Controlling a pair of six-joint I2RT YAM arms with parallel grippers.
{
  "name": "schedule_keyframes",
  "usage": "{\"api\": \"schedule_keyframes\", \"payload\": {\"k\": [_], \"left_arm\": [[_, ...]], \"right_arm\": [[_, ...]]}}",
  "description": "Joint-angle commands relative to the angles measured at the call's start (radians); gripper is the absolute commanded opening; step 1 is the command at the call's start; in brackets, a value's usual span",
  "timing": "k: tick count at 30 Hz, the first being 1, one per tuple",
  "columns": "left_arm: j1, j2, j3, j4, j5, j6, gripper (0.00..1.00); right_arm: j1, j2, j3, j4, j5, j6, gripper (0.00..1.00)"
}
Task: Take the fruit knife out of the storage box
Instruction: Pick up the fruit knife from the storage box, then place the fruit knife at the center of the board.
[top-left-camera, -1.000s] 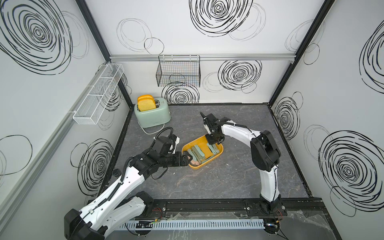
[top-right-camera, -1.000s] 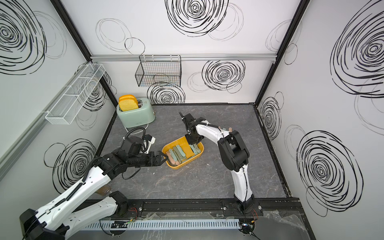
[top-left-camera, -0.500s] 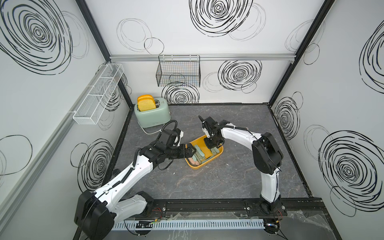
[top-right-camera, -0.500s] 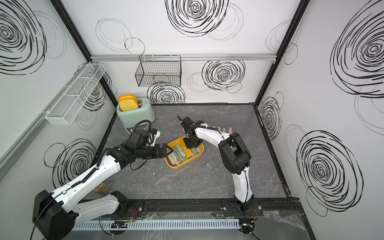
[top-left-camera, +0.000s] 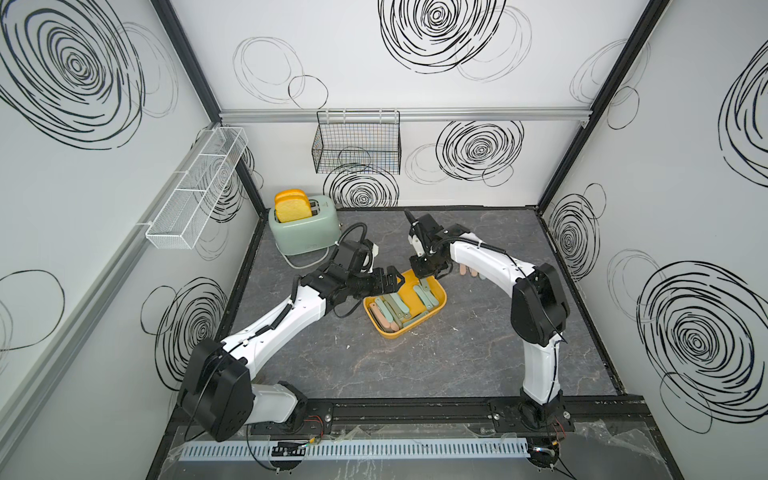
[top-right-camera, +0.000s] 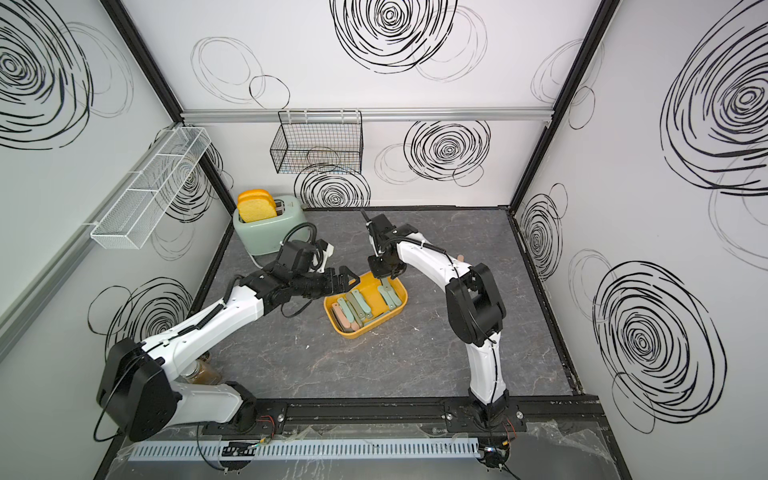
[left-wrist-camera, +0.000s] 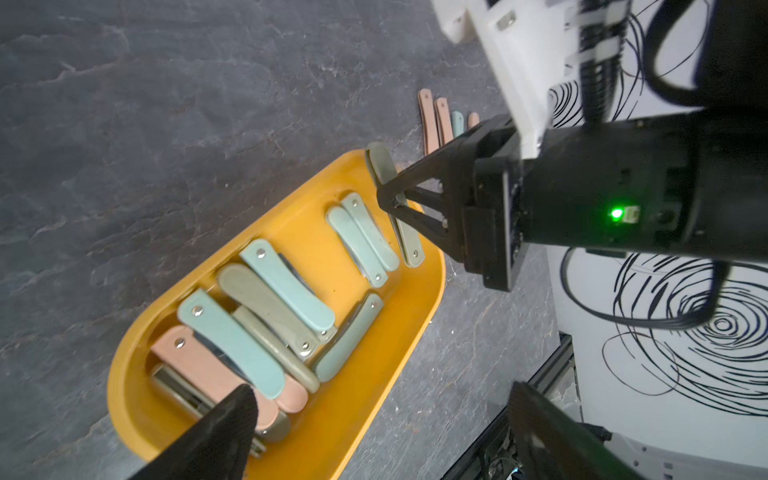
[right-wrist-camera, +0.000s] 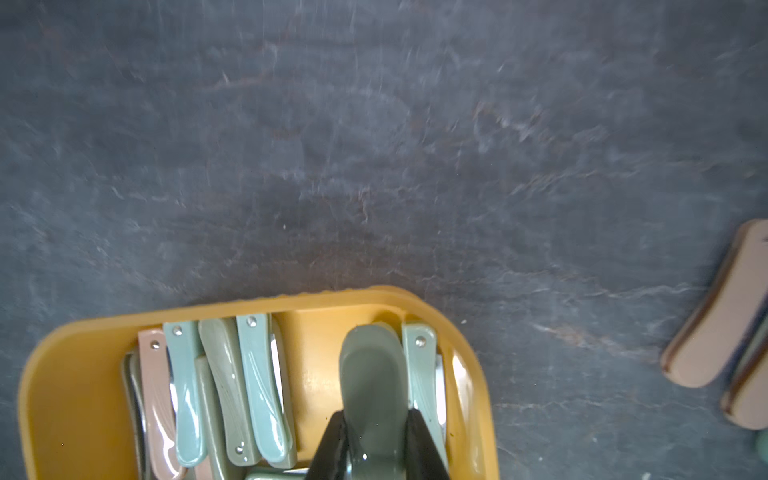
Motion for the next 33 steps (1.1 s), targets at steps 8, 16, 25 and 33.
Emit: {"api": "schedule_keyframes", "payload": {"k": [8,16,25,33], "left_arm": [[-0.014,0.226,0.181,0.180,0.036,-0.094,0.98],[-0.066,0.408,0.341,0.182,0.062,-0.083,0.98],[-0.075,0.452,0.403,0.176,0.078,-0.086,0.98],[-0.073,0.462,0.421,0.178,0.079,-0.096,0.98]], "right_arm": [[-0.185,0.133,0.184,-0.073,0.032,0.010,0.15],[-0.262,0.267,0.232,-0.051,0.039,-0.002,0.14],[-0.292,0.328,0.256,-0.042,0.033,-0.011,0.14],[-0.298,0.344,0.259,-0.037,0.034,-0.023,0.26]]}}
